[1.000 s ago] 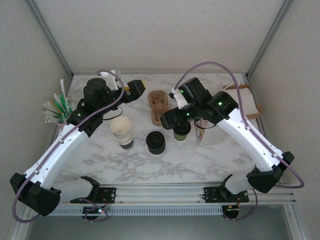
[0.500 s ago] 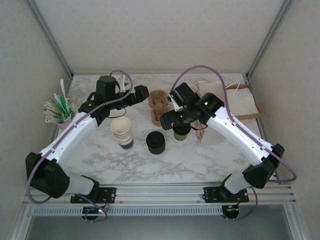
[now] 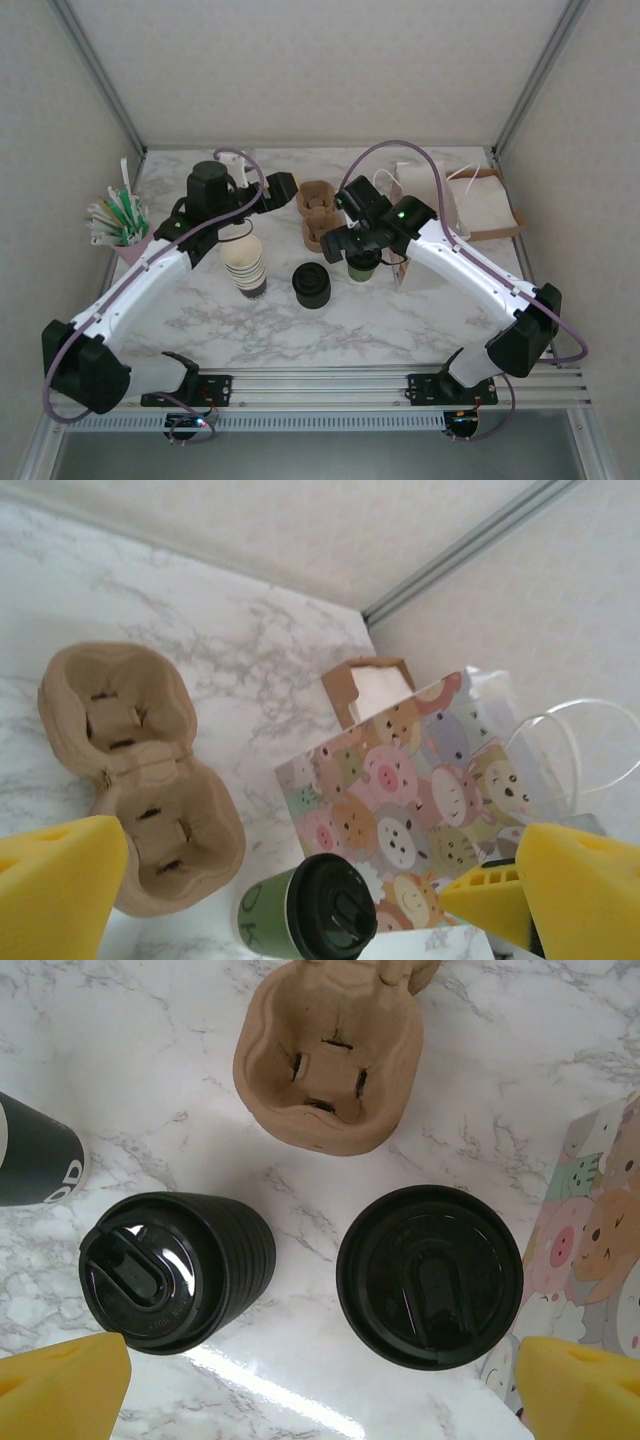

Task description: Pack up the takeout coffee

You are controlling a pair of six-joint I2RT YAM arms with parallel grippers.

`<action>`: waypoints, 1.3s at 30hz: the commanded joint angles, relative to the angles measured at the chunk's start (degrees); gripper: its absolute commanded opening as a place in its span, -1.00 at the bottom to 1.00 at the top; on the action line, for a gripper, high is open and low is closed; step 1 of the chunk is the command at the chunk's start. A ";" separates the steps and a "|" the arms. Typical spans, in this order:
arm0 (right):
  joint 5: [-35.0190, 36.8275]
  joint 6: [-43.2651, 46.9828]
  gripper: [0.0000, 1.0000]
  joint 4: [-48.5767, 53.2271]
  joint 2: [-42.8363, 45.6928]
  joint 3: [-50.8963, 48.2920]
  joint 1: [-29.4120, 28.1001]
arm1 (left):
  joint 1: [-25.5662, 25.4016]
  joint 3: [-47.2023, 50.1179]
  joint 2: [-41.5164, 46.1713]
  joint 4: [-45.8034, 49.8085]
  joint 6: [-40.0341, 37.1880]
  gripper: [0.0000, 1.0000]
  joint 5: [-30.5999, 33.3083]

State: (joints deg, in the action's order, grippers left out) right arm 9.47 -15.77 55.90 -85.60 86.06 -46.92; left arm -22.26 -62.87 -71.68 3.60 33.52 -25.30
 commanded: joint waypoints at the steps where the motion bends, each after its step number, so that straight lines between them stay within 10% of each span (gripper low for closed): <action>1: 1.45 1.88 0.97 -1.29 0.05 -0.70 -0.45 | -1.40 1.93 3.74 -6.68 -1.64 0.99 5.33; 39: -3.43 1.20 0.79 6.79 -7.24 4.38 7.49 | -7.71 7.38 8.81 -9.86 -5.68 0.99 6.85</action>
State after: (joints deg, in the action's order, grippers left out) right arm 7.25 -13.34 60.29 -94.17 89.36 -40.64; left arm -29.30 -56.90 -64.55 -3.75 28.64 -17.34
